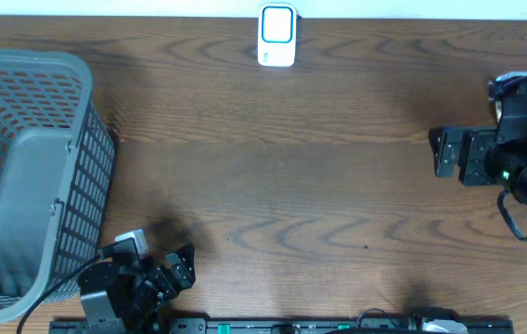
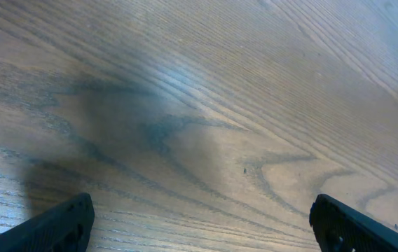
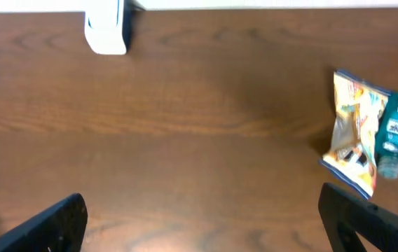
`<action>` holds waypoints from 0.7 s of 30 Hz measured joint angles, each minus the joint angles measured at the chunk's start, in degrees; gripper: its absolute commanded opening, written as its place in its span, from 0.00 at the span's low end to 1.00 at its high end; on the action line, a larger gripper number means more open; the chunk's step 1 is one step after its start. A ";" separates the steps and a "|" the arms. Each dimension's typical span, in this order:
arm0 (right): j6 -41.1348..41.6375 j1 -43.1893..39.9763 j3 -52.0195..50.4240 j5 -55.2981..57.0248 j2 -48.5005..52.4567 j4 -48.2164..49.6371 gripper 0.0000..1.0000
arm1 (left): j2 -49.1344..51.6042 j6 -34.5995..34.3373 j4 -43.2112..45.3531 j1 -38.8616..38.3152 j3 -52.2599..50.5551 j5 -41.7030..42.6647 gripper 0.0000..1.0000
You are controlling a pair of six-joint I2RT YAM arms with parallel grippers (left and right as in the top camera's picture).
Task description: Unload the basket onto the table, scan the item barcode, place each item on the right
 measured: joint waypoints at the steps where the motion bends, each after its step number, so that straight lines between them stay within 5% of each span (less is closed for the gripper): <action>1: -0.02 0.13 -0.57 -0.07 -0.20 1.01 0.99 | 0.00 0.00 0.00 0.00 0.00 0.00 0.99; 8: -0.50 1.20 -15.04 -0.48 -8.87 13.38 0.99 | 0.00 -0.02 0.02 0.00 0.00 0.00 0.98; 21: -0.96 1.22 -60.50 -0.55 -40.17 51.04 0.99 | 0.00 0.00 0.02 0.00 0.00 0.02 0.98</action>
